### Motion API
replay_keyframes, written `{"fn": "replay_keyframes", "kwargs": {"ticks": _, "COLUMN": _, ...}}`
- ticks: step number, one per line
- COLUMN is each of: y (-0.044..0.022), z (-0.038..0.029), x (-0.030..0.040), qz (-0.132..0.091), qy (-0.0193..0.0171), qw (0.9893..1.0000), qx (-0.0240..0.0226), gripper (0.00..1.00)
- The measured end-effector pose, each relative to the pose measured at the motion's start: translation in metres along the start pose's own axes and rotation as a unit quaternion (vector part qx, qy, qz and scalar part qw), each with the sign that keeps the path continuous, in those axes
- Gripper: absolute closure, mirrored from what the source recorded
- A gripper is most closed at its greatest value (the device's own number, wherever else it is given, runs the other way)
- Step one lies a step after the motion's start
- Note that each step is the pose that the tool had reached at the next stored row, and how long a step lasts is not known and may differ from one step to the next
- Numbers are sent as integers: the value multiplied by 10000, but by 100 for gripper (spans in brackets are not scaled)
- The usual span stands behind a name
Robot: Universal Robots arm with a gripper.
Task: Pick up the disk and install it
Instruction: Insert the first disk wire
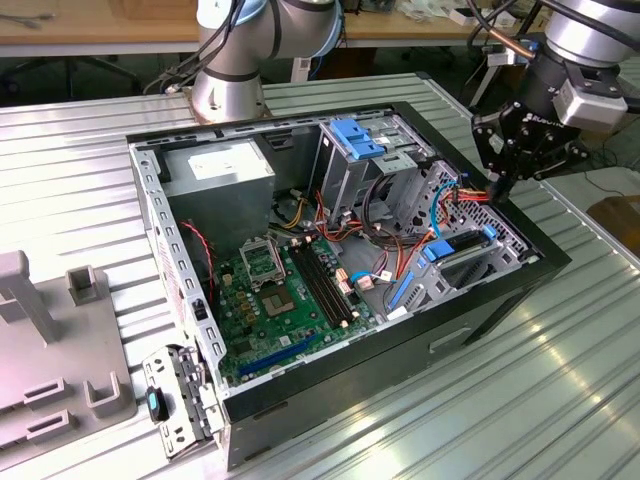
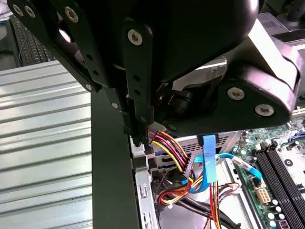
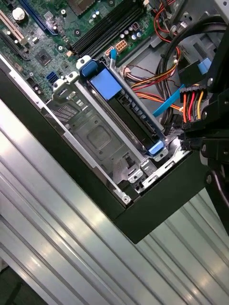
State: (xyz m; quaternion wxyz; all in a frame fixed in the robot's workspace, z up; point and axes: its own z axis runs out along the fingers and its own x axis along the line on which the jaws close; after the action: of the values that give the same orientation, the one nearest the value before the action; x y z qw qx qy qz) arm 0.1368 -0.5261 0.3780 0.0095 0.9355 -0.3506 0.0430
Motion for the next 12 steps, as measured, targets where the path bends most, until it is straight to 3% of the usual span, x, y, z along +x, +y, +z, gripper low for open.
{"fn": "replay_keyframes", "kwargs": {"ticks": 5, "y": 7, "z": 2, "x": -10, "qz": 389, "qy": 2, "qw": 9992, "qx": -36, "gripper": 84}}
{"fn": "replay_keyframes", "kwargs": {"ticks": 8, "y": 7, "z": 8, "x": -10, "qz": 654, "qy": 2, "qw": 9978, "qx": -63, "gripper": 84}}
{"fn": "replay_keyframes", "kwargs": {"ticks": 12, "y": 7, "z": 23, "x": -11, "qz": 1007, "qy": 2, "qw": 9949, "qx": -98, "gripper": 84}}
